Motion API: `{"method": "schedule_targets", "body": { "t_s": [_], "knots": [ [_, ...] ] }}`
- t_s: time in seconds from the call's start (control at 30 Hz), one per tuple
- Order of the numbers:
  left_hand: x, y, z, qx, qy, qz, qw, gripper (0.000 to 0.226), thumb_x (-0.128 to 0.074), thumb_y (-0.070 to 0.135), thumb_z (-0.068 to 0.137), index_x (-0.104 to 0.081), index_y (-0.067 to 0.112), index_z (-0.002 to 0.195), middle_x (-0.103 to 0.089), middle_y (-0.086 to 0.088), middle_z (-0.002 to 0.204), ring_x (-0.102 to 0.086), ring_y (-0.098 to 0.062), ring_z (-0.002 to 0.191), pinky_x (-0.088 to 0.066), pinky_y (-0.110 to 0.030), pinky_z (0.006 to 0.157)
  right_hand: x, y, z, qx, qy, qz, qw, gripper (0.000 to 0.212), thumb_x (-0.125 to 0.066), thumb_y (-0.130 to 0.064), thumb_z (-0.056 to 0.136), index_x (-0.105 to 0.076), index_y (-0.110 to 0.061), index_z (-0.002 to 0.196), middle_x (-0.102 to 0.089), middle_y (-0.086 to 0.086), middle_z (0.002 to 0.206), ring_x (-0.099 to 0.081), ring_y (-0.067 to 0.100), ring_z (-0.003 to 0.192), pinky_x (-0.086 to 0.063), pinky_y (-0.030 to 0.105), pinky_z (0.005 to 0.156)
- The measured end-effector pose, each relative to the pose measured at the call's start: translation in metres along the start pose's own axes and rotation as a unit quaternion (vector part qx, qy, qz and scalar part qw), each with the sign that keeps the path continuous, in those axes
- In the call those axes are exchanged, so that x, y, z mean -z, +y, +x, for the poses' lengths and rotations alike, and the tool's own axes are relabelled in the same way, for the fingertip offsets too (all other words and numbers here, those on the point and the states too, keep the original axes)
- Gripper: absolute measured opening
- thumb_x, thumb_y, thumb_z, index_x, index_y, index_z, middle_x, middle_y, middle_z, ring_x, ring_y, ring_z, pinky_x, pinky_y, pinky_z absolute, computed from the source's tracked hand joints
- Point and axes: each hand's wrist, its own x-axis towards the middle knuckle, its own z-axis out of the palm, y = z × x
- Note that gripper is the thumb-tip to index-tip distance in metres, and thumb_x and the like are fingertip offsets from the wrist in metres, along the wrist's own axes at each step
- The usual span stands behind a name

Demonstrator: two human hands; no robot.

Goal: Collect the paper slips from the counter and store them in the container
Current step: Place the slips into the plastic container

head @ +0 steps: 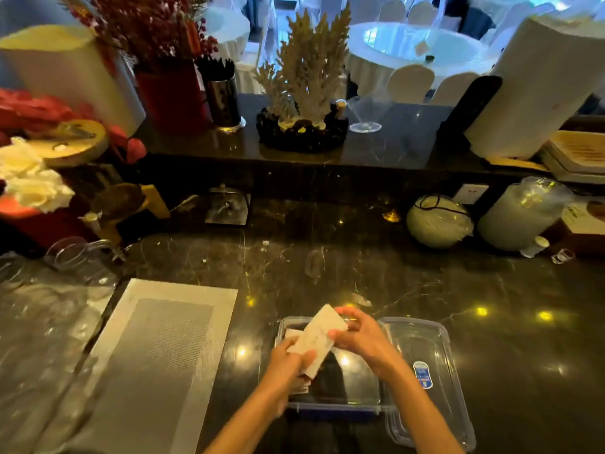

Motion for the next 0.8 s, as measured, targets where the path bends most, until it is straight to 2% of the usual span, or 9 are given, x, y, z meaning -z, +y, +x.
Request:
{"method": "schedule_targets", "body": {
  "t_s": [0.13, 0.27, 0.33, 0.43, 0.53, 0.57, 0.67, 0.73, 0.8],
  "knots": [
    [0.012, -0.035, -0.031, 0.066, -0.069, 0.093, 0.991, 0.036, -0.068, 0.016, 0.086, -0.052, 0.027, 0.116, -0.064, 0.008, 0.104, -0.063, -0.011, 0.095, -0.056, -0.029, 0.075, -0.003, 0.033, -0.023, -0.034, -0.076, -0.045, 0.996, 0.050, -0.087, -0.009, 0.065, -0.069, -0.026, 0.109, -0.075, 0.007, 0.104, -0.073, 0.019, 0.096, -0.062, 0.034, 0.079],
    [0.021, -0.055, -0.045, -0.001, -0.100, 0.064, 0.993, 0.051, -0.071, 0.030, 0.084, -0.045, 0.036, 0.127, -0.064, 0.002, 0.121, -0.063, -0.016, 0.111, -0.055, -0.037, 0.094, -0.018, 0.046, -0.033, -0.042, -0.131, -0.088, 0.987, 0.047, -0.086, -0.026, 0.066, -0.070, -0.043, 0.106, -0.076, -0.007, 0.106, -0.071, 0.009, 0.101, -0.059, 0.035, 0.091],
    [0.021, -0.058, -0.043, -0.026, -0.078, 0.024, 0.996, 0.052, -0.070, 0.026, 0.087, -0.046, 0.030, 0.133, -0.066, -0.001, 0.121, -0.065, -0.019, 0.111, -0.055, -0.040, 0.095, -0.026, 0.048, -0.035, -0.038, -0.110, -0.056, 0.992, 0.045, -0.081, -0.026, 0.074, -0.067, -0.042, 0.113, -0.075, -0.008, 0.108, -0.070, 0.009, 0.103, -0.057, 0.039, 0.095],
    [0.012, -0.056, -0.032, -0.043, -0.022, -0.019, 0.999, 0.052, -0.069, 0.021, 0.088, -0.047, 0.022, 0.135, -0.069, -0.002, 0.114, -0.069, -0.020, 0.102, -0.060, -0.034, 0.079, -0.033, 0.055, -0.044, -0.051, -0.041, 0.038, 0.997, 0.057, -0.072, -0.043, 0.083, -0.051, -0.034, 0.135, -0.069, -0.016, 0.116, -0.066, 0.011, 0.111, -0.053, 0.037, 0.097],
    [-0.014, -0.051, -0.022, -0.050, 0.013, -0.018, 0.999, 0.053, -0.070, 0.018, 0.087, -0.047, 0.023, 0.134, -0.070, 0.005, 0.101, -0.070, -0.013, 0.088, -0.059, -0.024, 0.061, -0.041, 0.065, -0.055, -0.076, -0.058, 0.138, 0.986, 0.049, -0.058, -0.059, 0.084, -0.062, -0.032, 0.124, -0.070, -0.007, 0.120, -0.067, 0.017, 0.112, -0.055, 0.037, 0.093],
    [-0.025, -0.049, -0.020, -0.052, 0.018, -0.020, 0.998, 0.055, -0.068, 0.018, 0.088, -0.044, 0.024, 0.136, -0.067, 0.008, 0.098, -0.068, -0.010, 0.084, -0.056, -0.020, 0.056, -0.042, 0.067, -0.059, -0.083, -0.052, 0.156, 0.983, 0.049, -0.054, -0.061, 0.084, -0.064, -0.030, 0.121, -0.071, -0.001, 0.120, -0.067, 0.020, 0.112, -0.053, 0.041, 0.097],
    [-0.053, -0.050, -0.015, -0.050, -0.019, -0.030, 0.998, 0.055, -0.060, 0.031, 0.086, -0.041, 0.035, 0.137, -0.063, 0.013, 0.110, -0.061, -0.004, 0.098, -0.052, -0.021, 0.069, -0.035, 0.070, -0.061, -0.088, 0.000, 0.172, 0.981, 0.047, -0.048, -0.060, 0.091, -0.061, -0.029, 0.123, -0.070, 0.002, 0.120, -0.064, 0.023, 0.115, -0.047, 0.049, 0.106],
    [-0.065, -0.046, -0.015, -0.063, -0.013, -0.016, 0.998, 0.046, -0.057, 0.028, 0.092, -0.041, 0.042, 0.133, -0.064, 0.010, 0.119, -0.062, -0.004, 0.100, -0.053, -0.018, 0.066, -0.020, 0.070, -0.057, -0.087, 0.019, 0.215, 0.973, 0.043, -0.048, -0.057, 0.092, -0.066, -0.028, 0.118, -0.075, 0.005, 0.112, -0.069, 0.028, 0.108, -0.050, 0.053, 0.102],
    [-0.078, -0.041, -0.011, -0.069, 0.004, 0.023, 0.997, 0.050, -0.055, 0.021, 0.096, -0.036, 0.035, 0.140, -0.060, 0.003, 0.127, -0.062, -0.008, 0.102, -0.054, -0.018, 0.067, -0.004, 0.065, -0.055, -0.091, 0.028, 0.205, 0.974, 0.042, -0.046, -0.059, 0.091, -0.067, -0.031, 0.115, -0.075, 0.006, 0.110, -0.070, 0.029, 0.105, -0.052, 0.053, 0.100]
  ]
}}
